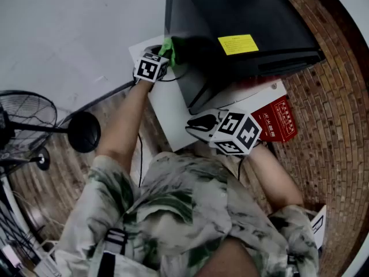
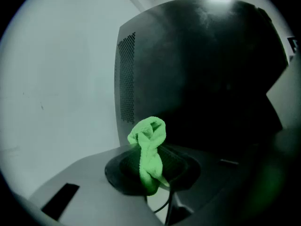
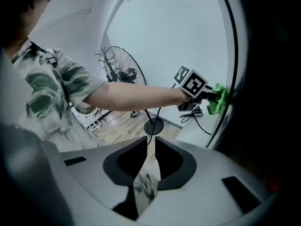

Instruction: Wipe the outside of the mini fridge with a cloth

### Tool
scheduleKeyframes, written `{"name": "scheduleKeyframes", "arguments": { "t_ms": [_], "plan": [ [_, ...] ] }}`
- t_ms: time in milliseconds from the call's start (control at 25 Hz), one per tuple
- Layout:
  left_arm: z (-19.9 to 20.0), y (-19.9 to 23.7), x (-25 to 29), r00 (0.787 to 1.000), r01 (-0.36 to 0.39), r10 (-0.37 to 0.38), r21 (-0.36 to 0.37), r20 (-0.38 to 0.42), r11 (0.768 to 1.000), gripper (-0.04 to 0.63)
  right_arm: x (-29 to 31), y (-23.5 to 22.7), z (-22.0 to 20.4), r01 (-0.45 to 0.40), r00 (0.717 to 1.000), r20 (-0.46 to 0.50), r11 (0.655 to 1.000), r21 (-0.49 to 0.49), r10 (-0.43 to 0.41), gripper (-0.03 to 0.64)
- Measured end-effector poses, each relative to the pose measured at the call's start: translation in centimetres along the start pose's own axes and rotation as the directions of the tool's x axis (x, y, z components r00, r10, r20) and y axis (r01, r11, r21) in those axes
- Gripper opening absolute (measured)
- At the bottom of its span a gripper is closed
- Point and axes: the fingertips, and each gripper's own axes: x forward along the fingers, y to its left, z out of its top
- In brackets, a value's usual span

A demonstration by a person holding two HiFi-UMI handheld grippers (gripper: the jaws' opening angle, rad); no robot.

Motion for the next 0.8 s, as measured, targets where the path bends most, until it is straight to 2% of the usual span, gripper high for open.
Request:
{"name": "scheduleKeyframes", "arguments": {
  "t_ms": [280,480,800],
  "plan": [
    [-4.7,-1.4,1.6,0.996,0.014,-0.015,-0.009,-0.083,1.000,0.078,-1.1,-0.4,-1.6,0.027,1.000,-0.004,0.999,0.041,-0.027,0.071],
    [-8.5,-2.9,2.3,0.986,0.047,-0.050,-0.021,-0.160,0.999,0.078,-1.3,-0.3,-2.4,0.031,1.000,-0.001,0.998,0.063,-0.031,0.071],
    [-11.8,-5.4,1.5,0.976,0.079,-0.083,-0.024,-0.203,0.997,0.078,-2.1,0.1,-4.0,0.041,0.999,0.017,0.994,0.099,-0.043,0.071]
  ]
}}
